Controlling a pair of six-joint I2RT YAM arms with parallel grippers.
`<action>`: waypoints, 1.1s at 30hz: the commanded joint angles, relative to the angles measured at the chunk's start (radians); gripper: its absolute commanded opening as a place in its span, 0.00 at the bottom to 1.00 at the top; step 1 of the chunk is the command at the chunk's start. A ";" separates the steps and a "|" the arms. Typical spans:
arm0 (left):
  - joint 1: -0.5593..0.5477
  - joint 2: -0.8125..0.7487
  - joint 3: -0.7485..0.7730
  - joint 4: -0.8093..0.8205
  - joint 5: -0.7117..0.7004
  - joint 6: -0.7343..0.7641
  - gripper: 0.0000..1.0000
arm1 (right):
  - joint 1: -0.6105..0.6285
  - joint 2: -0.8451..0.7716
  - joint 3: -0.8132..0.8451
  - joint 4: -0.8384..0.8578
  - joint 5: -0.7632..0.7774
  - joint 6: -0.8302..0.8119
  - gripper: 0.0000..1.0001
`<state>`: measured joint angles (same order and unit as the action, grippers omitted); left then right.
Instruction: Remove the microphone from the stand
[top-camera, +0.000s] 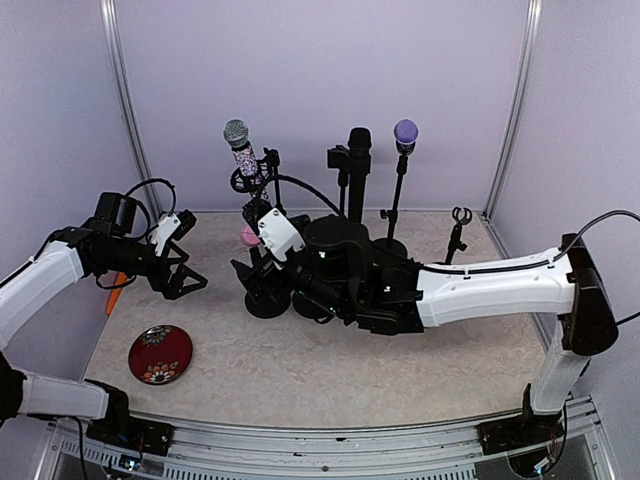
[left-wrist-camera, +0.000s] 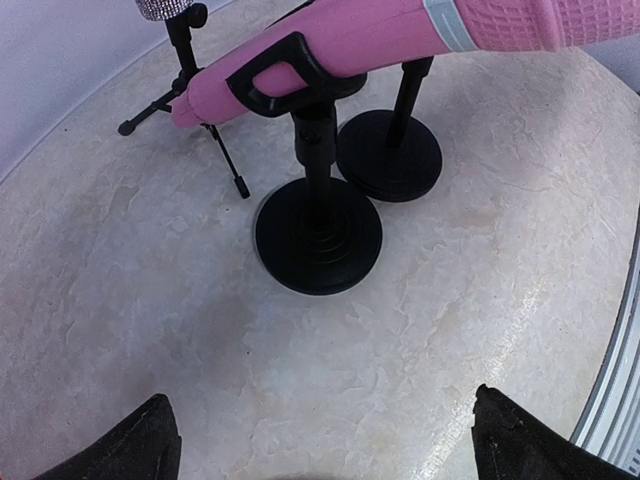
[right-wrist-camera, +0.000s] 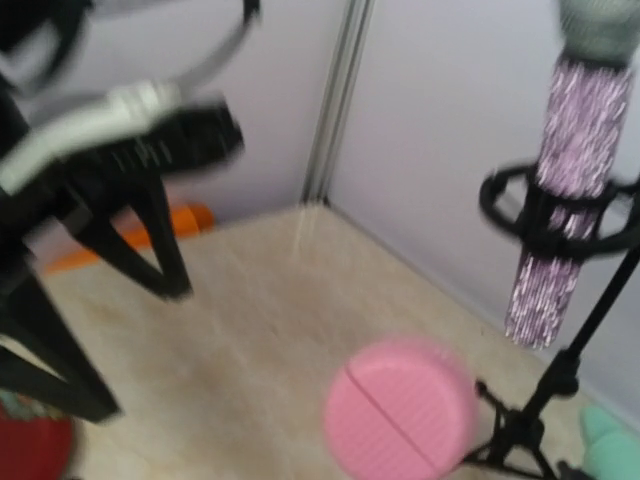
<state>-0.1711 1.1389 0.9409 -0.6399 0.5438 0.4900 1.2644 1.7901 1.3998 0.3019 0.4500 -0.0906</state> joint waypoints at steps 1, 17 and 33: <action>-0.007 -0.012 0.018 0.013 0.023 -0.012 0.99 | -0.037 0.085 0.101 -0.055 -0.020 0.023 1.00; -0.007 0.018 0.001 0.043 0.032 -0.031 0.99 | -0.079 0.282 0.302 -0.021 -0.013 -0.009 0.69; -0.092 0.164 -0.031 0.297 0.084 -0.194 0.85 | -0.053 0.263 0.281 0.035 -0.027 0.095 0.11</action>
<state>-0.2073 1.2579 0.9188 -0.4488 0.6071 0.3527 1.1847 2.0609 1.6722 0.2733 0.4564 -0.0834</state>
